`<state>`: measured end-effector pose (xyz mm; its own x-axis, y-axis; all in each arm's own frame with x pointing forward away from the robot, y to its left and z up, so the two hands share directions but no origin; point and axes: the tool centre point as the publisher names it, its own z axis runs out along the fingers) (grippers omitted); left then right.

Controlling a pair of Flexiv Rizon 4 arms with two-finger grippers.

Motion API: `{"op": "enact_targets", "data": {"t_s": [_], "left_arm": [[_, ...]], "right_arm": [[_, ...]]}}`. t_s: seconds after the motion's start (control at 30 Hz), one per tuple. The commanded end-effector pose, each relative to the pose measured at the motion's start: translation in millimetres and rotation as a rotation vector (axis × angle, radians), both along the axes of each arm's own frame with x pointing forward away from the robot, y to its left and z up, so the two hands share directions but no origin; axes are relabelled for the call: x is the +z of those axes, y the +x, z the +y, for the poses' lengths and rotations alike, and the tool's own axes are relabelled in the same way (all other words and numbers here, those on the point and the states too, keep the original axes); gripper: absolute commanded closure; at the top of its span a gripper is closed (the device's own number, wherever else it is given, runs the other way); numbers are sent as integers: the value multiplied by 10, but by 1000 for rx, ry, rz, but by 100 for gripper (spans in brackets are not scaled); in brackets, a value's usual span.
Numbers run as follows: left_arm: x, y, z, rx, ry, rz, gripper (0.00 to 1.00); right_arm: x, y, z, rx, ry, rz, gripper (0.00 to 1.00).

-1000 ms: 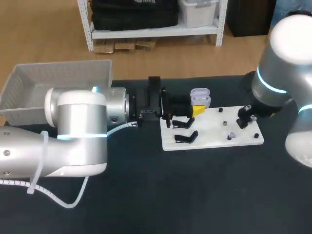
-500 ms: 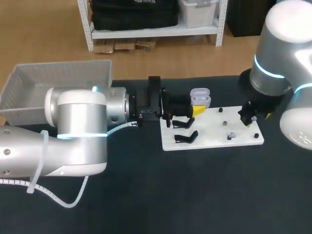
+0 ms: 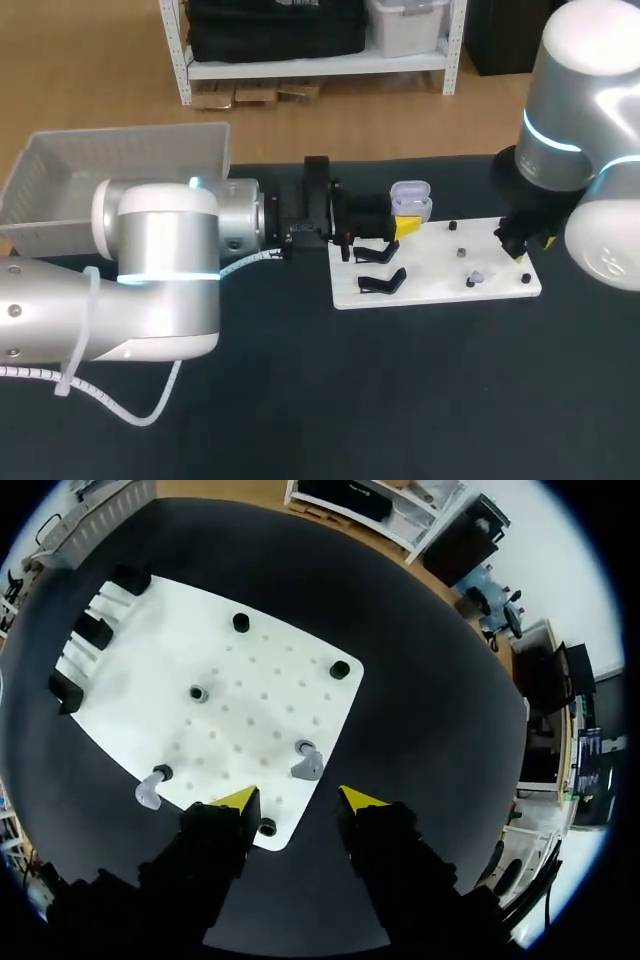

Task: Pick up each earbud case from the left stands, insert the matching earbuds, close the lid, and place the case in the box.

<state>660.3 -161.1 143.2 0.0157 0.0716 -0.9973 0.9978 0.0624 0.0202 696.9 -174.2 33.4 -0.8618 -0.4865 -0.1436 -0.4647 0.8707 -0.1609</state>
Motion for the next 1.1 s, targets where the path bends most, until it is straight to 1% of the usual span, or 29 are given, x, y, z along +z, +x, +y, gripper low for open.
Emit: {"op": "enact_targets", "data": {"t_s": [0.03,0.17,0.3,0.8,1.0,1.07,1.1], "left_arm": [[-15,-21,0,10,-8,-6,100],[-15,-21,0,10,-8,-6,100],[-15,-21,0,10,-8,-6,100],[-15,-21,0,10,-8,-6,100],[-15,-21,0,10,-8,-6,100],[-15,-21,0,10,-8,-6,100],[-15,-21,0,10,-8,-6,100]], "right_arm": [[-38,67,37,7,-9,11,51],[-63,99,44,12,-9,17,52],[-95,139,31,8,-14,20,55],[-138,185,23,-16,-24,18,61],[-124,186,14,-24,-28,16,65],[-129,189,15,-25,-30,17,69],[-130,188,17,-26,-31,18,73]]}}
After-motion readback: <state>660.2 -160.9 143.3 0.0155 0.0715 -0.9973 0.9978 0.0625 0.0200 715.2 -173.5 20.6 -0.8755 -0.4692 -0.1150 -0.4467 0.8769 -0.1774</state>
